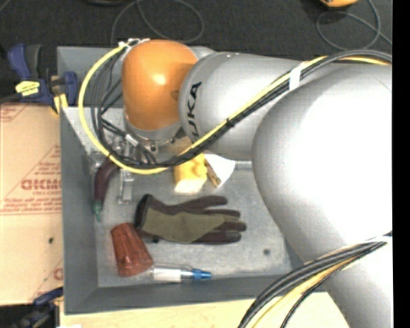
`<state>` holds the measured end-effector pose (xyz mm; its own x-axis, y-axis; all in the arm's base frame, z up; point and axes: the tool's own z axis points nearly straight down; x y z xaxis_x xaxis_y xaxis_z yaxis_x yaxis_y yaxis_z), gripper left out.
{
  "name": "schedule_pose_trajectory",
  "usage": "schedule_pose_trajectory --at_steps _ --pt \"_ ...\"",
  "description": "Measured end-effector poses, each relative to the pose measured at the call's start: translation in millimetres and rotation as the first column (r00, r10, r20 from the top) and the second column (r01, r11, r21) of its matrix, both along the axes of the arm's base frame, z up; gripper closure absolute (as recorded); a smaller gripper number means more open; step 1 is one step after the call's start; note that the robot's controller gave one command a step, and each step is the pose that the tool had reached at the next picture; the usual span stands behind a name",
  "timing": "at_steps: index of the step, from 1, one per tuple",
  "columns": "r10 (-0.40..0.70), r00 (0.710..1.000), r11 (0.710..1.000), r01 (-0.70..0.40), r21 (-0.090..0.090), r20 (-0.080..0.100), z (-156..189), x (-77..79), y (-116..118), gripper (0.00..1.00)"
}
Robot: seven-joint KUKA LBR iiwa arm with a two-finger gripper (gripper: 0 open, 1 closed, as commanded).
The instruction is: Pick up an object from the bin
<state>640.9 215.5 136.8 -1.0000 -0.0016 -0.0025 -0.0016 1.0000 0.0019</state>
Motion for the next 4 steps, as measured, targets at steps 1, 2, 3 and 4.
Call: schedule_pose_trajectory --at_steps 1,2,3,4 --pt "-0.001 1.0 1.0 0.001 0.0 0.0 0 0.2 0 0.0" --pt "-0.059 0.998 0.998 0.059 -0.001 -0.003 -23 0.7 -4 0.0" --pt "-0.061 0.998 0.998 0.061 0.0 0.002 -38 6.8 -1 0.0" --pt "-0.058 0.998 0.998 0.058 0.001 -0.001 -33 -22.2 -14 1.0"
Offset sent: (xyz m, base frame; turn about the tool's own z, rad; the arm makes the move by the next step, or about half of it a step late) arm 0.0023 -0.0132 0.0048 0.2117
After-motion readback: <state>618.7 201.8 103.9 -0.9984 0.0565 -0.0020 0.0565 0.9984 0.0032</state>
